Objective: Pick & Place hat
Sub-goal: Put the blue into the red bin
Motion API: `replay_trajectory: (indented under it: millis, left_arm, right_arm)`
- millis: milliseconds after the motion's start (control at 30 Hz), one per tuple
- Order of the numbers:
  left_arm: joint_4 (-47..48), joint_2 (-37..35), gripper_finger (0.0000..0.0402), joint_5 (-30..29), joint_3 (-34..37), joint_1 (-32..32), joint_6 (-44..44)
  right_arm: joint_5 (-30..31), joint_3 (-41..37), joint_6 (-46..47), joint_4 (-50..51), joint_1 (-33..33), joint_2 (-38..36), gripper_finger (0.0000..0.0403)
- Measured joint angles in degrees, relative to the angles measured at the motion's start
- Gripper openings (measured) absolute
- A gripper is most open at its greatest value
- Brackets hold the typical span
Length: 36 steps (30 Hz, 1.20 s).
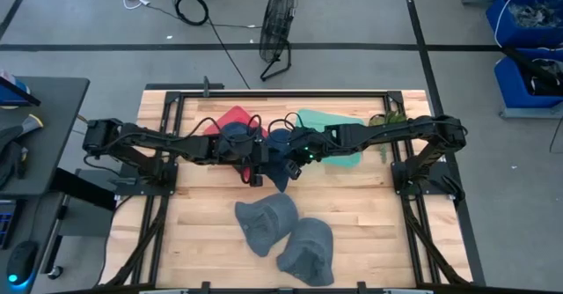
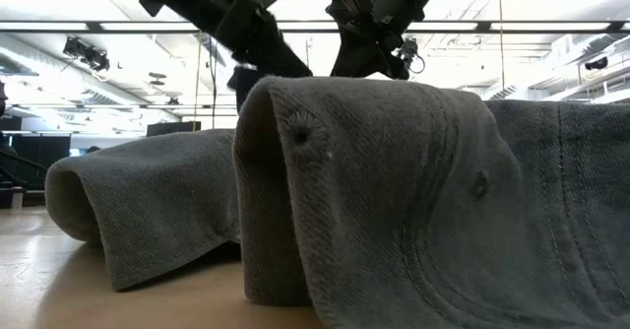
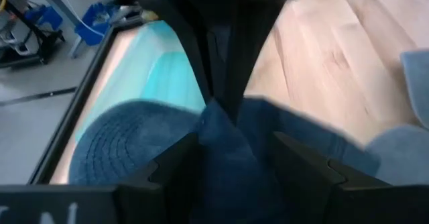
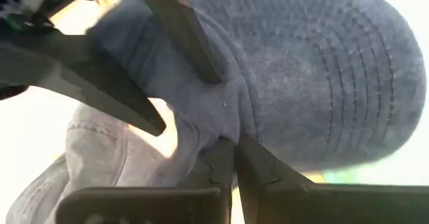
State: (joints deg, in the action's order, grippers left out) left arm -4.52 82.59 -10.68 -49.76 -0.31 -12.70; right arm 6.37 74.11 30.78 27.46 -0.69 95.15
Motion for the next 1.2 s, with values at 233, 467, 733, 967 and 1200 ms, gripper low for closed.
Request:
replay_trajectory:
  millis: [233, 467, 733, 967, 1200]
  left_arm:
    - [-0.2, 1.3, 0.0193, -2.2, 0.0, 1.5, -2.1]
    - [0.2, 1.4, 0.0142, -2.4, 0.0, 2.0, -4.8]
    - [0.7, 1.4, 0.0014, -3.7, 0.1, 1.9, 0.7]
    - [8.2, 0.8, 0.0011, -16.9, 0.2, -0.7, 9.8]
    - [22.3, -6.4, 0.0012, -37.5, 0.2, -5.2, 25.9]
  right_arm:
    - [-4.5, 0.0, -2.4, -3.7, 0.1, 0.0, 0.0008]
    - [-5.5, 0.0, -3.3, -4.1, 0.1, 0.0, 0.0008]
    - [-5.5, 0.0, -3.4, -2.3, 0.1, 0.0, 0.0019]
    - [-3.2, 0.0, -3.5, -1.2, 0.3, -0.2, 0.0071]
    - [-2.4, 0.1, -7.8, 1.8, 0.3, -0.3, 0.0125]
